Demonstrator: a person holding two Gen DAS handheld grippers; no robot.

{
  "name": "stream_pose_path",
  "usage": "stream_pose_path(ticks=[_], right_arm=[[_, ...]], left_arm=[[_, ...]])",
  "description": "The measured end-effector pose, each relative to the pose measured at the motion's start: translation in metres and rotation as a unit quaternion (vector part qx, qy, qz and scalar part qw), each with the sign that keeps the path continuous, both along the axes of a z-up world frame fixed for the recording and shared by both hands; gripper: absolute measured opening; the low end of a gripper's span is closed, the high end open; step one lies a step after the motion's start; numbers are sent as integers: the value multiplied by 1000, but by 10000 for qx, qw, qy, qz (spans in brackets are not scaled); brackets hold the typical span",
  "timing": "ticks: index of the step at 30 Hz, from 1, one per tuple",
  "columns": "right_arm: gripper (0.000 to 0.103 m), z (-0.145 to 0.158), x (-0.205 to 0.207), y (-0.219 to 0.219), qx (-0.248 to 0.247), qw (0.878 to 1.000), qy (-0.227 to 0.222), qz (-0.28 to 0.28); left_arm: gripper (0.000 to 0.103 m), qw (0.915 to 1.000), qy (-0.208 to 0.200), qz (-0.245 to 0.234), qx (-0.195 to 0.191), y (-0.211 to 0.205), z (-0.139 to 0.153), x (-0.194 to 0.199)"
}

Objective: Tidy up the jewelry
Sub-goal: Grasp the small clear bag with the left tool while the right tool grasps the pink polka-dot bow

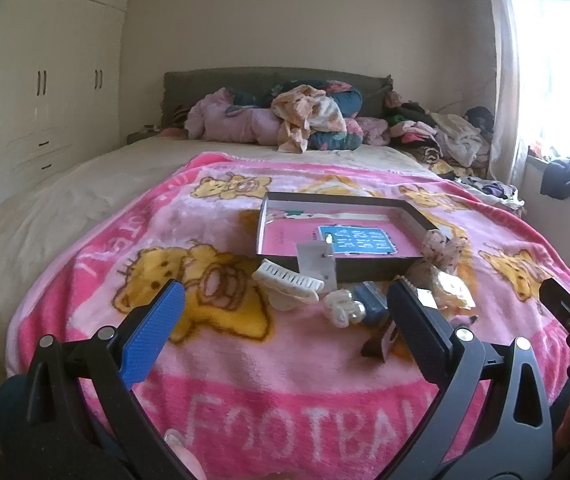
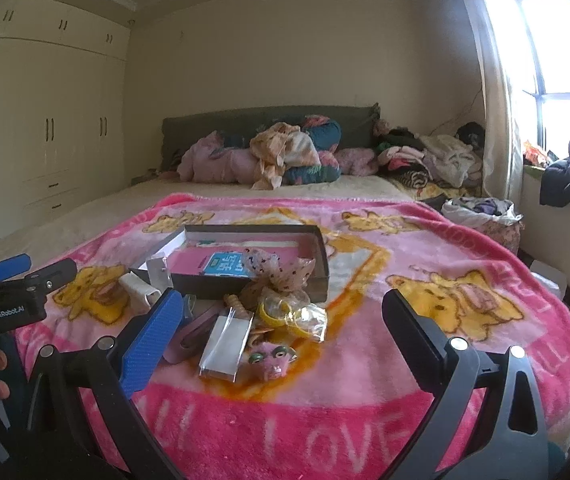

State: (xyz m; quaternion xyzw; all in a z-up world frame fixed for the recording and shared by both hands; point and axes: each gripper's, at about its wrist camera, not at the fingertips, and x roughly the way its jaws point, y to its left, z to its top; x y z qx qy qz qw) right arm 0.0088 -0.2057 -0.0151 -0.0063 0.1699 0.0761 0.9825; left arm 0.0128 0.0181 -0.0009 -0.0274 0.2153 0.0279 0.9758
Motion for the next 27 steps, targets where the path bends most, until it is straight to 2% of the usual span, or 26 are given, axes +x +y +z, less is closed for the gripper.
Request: stream_pose_path(ticks=[12, 15, 20, 27], right_arm=[[97, -5, 27, 10, -62, 9997, 161, 198], [97, -6, 36, 10, -54, 9994, 232, 239], [97, -6, 52, 7, 11, 9990, 373, 247], [97, -5, 79, 2, 46, 9988, 469, 159]], left_arm=[[92, 9996, 272, 88, -32, 13, -10, 24], [92, 9994, 299, 169, 96, 12, -10, 31], [92, 9991, 420, 101, 41, 14, -14, 46], [92, 9992, 390, 28, -63, 15, -9, 67]])
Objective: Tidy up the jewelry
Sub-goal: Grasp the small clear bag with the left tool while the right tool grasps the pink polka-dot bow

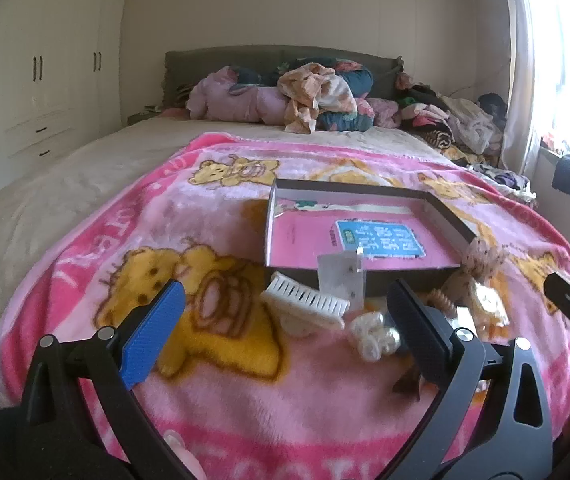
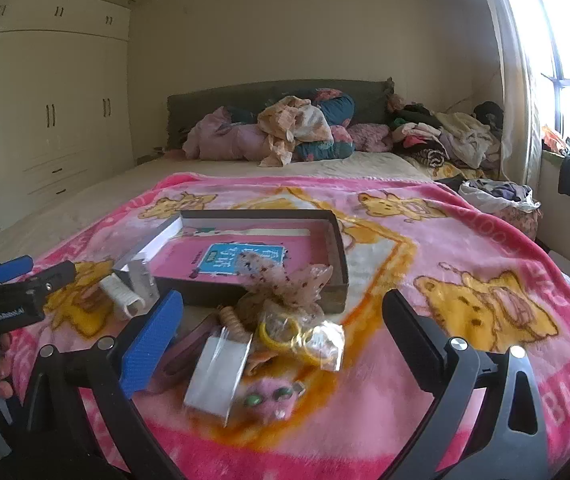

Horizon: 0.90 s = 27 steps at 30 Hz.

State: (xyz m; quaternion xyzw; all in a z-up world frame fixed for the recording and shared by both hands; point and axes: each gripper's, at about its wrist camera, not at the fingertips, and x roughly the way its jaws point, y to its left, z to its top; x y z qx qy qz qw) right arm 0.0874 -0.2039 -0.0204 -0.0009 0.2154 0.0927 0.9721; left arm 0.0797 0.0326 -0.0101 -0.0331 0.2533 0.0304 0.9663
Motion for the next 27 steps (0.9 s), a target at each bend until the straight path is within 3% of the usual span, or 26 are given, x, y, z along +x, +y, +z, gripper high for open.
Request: stream_pose_path(ticks=[8, 17, 25, 27], right_arm=[[97, -6, 34, -8, 96, 9996, 269, -52], [97, -18, 68, -10, 274, 9972, 675, 143], [96, -28, 91, -4, 327, 9951, 906, 229], [83, -31, 95, -3, 366, 9943, 955, 303]], left_arm=[[92, 10000, 13, -66, -51, -2, 2, 29], [92, 9977, 422, -508, -147, -17, -10, 62], [91, 9947, 782, -553, -365, -19, -25, 83], [87, 9943, 805, -527, -466, -15, -26, 84]])
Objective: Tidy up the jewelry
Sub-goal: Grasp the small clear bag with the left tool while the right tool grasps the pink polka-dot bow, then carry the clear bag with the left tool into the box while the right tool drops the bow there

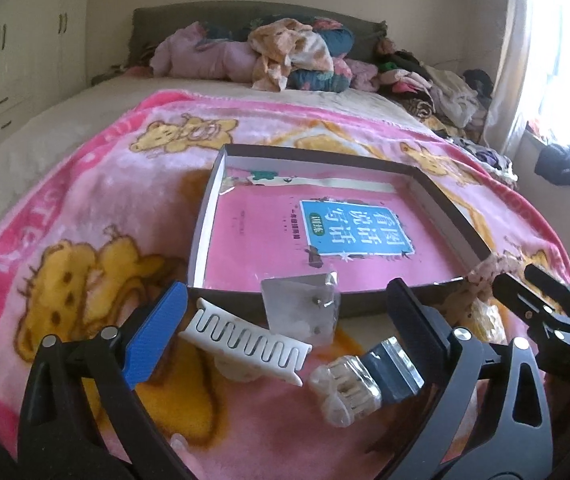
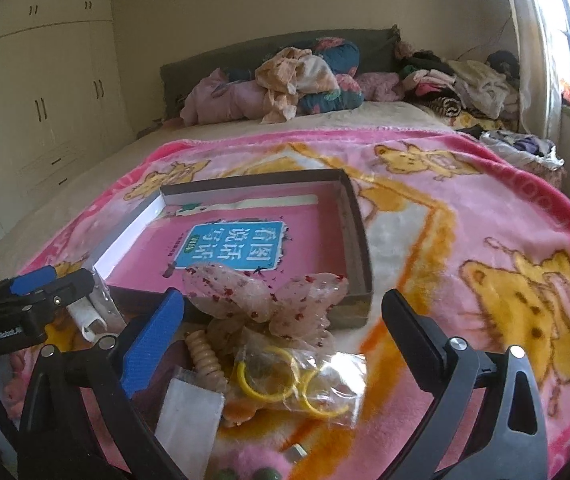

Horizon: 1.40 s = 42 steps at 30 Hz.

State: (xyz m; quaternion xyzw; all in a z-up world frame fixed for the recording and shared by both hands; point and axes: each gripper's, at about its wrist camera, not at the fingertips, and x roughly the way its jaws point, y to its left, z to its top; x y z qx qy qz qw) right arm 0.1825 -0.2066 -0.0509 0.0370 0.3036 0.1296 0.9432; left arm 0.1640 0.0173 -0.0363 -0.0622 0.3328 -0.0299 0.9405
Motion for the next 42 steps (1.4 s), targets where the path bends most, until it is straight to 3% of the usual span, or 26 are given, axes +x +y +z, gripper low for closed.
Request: stream_pose_path(ticks=[4, 7, 9, 14, 17, 18, 22, 32, 42], right_arm=[[68, -4, 6, 5, 103, 9998, 135, 100], [50, -6, 6, 6, 130, 9996, 168, 166], [32, -8, 6, 6, 116, 9995, 195, 205], [12, -8, 3, -4, 190, 9995, 152, 178], [10, -7, 0, -11, 268, 9994, 124, 167], [9, -6, -1, -13, 285, 9994, 102, 162], [8, -1, -8, -18, 320, 9993, -11, 168], [8, 17, -20, -37, 580, 9981, -200, 48], [8, 43, -10, -46, 477, 9976, -506, -15]], left_arm=[[78, 10000, 44, 3, 1, -1, -1, 4], [71, 10000, 71, -3, 22, -3, -2, 6], [67, 9999, 132, -9, -2, -5, -4, 8], [53, 9995, 262, 94, 130, -9, -10, 12], [46, 9995, 247, 109, 168, -10, -9, 13], [38, 9995, 243, 89, 160, -10, -9, 13], [32, 9996, 275, -9, 88, -13, -8, 12], [32, 9995, -36, -314, -86, -31, 16, 7], [32, 9991, -241, -336, -67, -36, 33, 26]])
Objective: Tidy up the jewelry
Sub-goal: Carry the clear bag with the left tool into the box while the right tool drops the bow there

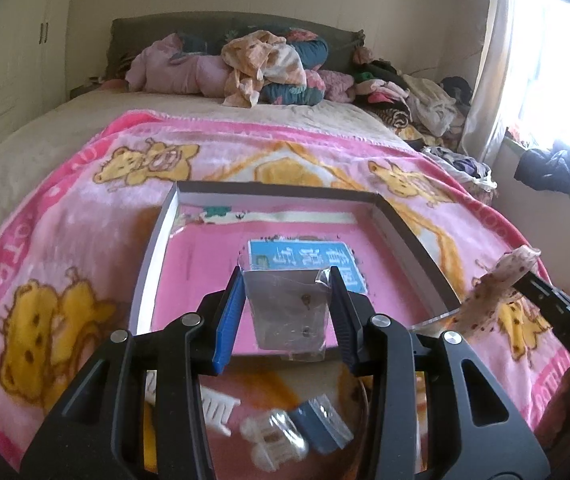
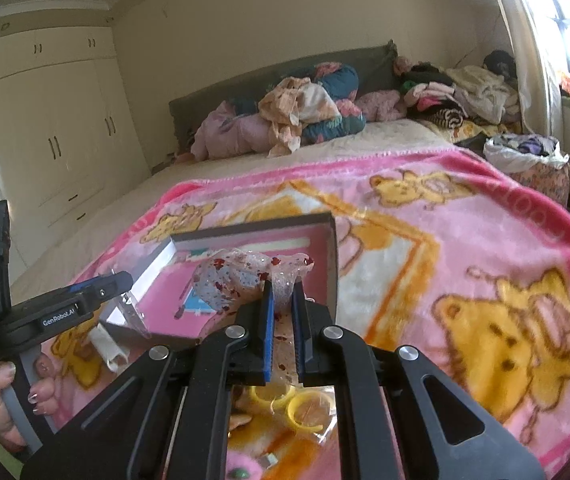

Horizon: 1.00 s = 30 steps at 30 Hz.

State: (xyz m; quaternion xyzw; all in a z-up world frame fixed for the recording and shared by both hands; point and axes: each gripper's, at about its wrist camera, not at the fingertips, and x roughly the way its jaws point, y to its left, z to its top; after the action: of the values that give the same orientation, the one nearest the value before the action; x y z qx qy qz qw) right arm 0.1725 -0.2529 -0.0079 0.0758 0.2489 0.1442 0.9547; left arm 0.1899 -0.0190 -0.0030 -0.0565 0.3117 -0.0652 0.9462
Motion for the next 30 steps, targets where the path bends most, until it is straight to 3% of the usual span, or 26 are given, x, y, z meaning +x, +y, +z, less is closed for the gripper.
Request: stream_pose_path(ticks=[13, 30], right_arm=[[8, 9, 48, 11, -243, 9997, -4, 47], [9, -26, 103, 48, -732, 9943, 728, 278]], left_arm=[[32, 9997, 103, 132, 184, 4, -9, 35], [33, 9988, 352, 195, 283, 11, -34, 65]])
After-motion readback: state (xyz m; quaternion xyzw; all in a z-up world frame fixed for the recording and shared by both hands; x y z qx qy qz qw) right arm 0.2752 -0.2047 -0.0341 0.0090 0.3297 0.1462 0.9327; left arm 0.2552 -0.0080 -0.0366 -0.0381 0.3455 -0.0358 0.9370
